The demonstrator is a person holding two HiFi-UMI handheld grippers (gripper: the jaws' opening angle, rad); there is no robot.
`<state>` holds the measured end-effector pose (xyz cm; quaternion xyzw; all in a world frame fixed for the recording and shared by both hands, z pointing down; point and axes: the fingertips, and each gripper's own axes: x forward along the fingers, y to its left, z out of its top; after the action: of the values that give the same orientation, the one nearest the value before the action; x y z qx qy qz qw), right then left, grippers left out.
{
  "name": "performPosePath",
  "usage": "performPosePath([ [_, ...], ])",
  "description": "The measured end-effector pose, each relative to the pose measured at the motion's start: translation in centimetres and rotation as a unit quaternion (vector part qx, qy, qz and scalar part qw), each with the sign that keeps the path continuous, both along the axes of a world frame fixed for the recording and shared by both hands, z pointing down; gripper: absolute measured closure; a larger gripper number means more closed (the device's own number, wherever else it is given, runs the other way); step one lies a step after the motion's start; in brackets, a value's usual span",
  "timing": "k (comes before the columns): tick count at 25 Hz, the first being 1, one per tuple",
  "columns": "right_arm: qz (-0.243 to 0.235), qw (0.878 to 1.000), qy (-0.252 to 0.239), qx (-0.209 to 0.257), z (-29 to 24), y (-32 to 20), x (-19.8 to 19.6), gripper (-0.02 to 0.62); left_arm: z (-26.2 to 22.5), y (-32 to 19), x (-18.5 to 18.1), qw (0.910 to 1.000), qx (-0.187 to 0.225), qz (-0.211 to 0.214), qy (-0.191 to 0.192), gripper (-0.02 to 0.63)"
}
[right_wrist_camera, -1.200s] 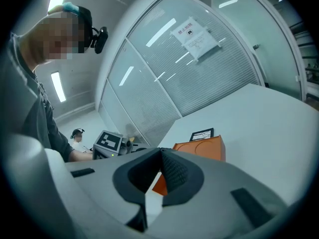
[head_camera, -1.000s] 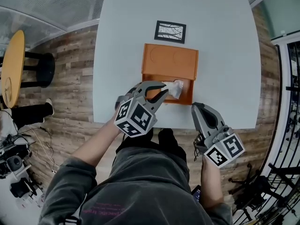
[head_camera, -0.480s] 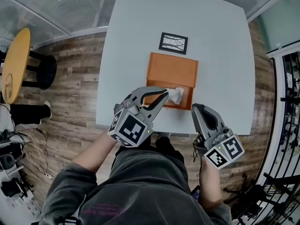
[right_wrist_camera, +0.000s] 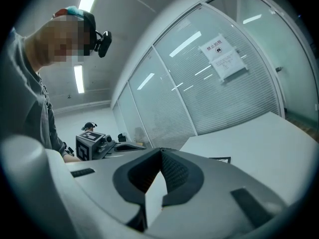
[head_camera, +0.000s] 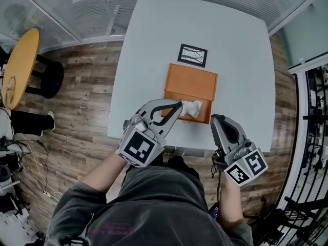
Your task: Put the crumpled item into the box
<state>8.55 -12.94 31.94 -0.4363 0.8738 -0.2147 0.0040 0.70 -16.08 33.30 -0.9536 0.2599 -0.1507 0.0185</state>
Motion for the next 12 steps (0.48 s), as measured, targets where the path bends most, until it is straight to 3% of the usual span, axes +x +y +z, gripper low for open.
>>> performPosePath([
  [12,-0.007,1.000,0.009,0.019,-1.7,0.6,-1.3,0.594,-1.9,1.1,-1.8,0.9992,-0.011,-0.014,0.037,0.594],
])
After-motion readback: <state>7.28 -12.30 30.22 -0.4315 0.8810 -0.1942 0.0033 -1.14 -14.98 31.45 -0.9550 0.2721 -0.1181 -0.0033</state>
